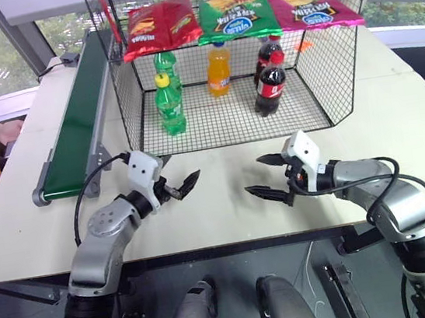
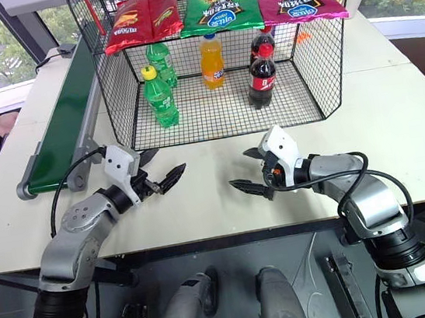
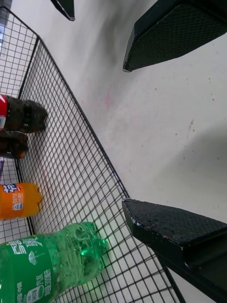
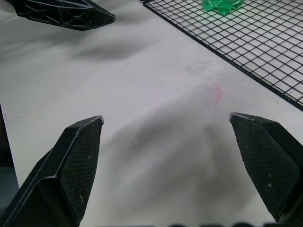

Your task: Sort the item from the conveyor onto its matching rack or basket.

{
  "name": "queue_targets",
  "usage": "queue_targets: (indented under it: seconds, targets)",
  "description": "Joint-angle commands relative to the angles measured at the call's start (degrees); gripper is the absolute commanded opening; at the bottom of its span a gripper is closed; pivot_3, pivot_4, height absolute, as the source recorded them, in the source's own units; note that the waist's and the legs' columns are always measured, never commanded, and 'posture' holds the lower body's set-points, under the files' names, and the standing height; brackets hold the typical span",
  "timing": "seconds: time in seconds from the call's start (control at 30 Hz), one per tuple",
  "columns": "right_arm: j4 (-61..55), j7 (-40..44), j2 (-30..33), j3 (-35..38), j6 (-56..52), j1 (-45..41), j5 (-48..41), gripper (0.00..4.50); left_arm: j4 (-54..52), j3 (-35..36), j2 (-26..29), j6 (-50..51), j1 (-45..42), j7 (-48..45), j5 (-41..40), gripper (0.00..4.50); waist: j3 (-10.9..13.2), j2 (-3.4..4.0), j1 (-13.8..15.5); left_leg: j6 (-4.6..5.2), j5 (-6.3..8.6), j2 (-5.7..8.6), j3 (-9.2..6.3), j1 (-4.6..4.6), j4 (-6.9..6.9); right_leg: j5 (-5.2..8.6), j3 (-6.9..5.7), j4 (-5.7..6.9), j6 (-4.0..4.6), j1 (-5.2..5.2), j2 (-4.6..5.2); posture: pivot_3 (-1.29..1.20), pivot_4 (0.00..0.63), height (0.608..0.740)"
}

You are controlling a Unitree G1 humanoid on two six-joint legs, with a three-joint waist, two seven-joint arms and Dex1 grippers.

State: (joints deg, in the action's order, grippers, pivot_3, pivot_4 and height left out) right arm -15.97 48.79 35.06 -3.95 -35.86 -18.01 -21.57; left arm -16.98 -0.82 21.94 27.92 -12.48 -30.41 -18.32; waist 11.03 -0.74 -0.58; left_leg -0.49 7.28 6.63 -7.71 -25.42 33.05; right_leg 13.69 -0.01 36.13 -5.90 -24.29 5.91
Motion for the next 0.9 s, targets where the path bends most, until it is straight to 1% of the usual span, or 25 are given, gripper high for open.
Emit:
queue_targets:
  seconds: [0.03,0.57,0.9]
  targets:
    - [-2.6,0.1,0.6,1.0,0.7,0.0,-0.8,4.41,-2.4,1.5,0.3,-1.5,0.0,-1.1,-1.6,4.50,0.0,0.00,0.0,0.00,0.00,0.00,0.00,0.00,0.00,0.00,0.00,0.00,-0.01,0.00,0.00,0.00,0.150,0.738]
    - [-1.4,-0.6,0.1,0.8,1.9,-0.8,0.1,4.41,-3.1,-0.2,2.1,-0.7,0.0,-0.9,-0.2,4.50,0.0,0.00,0.0,0.00,0.00,0.00,0.00,0.00,0.00,0.01,0.00,0.00,-0.02,0.00,0.00,0.00,0.150,0.738]
    - [0.6,-2.2,-1.8,0.0,4.4,-1.7,1.4,4.41,-1.5,-0.3,3.4,-2.4,-2.0,-2.5,1.1,4.50,0.0,0.00,0.0,0.00,0.00,-0.01,0.00,-0.01,0.00,0.01,0.00,0.00,-0.01,-0.01,0.00,0.00,0.150,0.738]
